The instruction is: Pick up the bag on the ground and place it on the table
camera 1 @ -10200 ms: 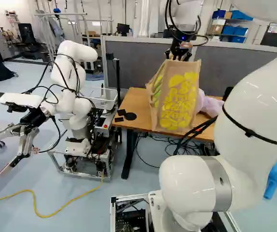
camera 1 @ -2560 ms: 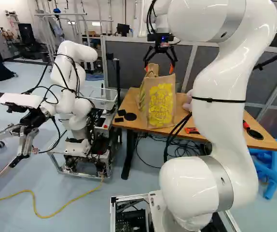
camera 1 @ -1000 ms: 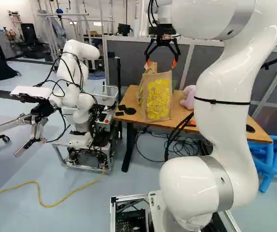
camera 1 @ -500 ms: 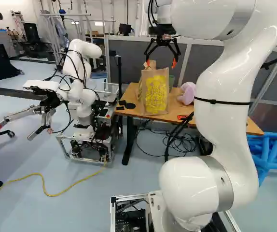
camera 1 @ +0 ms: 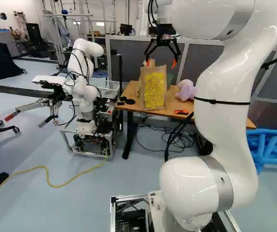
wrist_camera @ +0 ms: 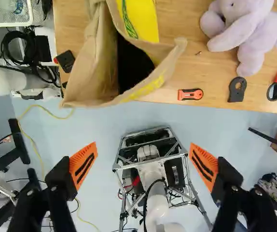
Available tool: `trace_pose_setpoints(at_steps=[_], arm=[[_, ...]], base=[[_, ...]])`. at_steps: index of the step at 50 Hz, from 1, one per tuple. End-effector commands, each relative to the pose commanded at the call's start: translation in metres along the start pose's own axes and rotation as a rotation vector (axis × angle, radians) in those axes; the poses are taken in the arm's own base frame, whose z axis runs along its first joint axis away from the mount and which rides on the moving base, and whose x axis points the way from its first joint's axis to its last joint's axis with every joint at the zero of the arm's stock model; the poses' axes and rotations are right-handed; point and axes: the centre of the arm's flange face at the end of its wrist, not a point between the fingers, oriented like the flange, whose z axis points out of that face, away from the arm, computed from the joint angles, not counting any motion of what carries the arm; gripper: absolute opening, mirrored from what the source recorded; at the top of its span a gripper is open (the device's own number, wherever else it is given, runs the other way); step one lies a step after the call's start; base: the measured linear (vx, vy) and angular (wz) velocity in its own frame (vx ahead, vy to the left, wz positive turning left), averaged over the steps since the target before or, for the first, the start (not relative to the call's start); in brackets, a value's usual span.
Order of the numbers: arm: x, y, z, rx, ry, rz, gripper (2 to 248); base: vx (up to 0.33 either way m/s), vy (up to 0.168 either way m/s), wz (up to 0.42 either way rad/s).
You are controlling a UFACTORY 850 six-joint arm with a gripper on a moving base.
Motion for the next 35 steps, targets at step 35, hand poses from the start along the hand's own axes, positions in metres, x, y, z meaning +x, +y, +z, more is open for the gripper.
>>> trace_pose_setpoints(at_steps=[35], arm=[[0.0,0.0,0.0,0.0,0.0,0.0,247]], base=[[-0.136,-0.001,0.016]])
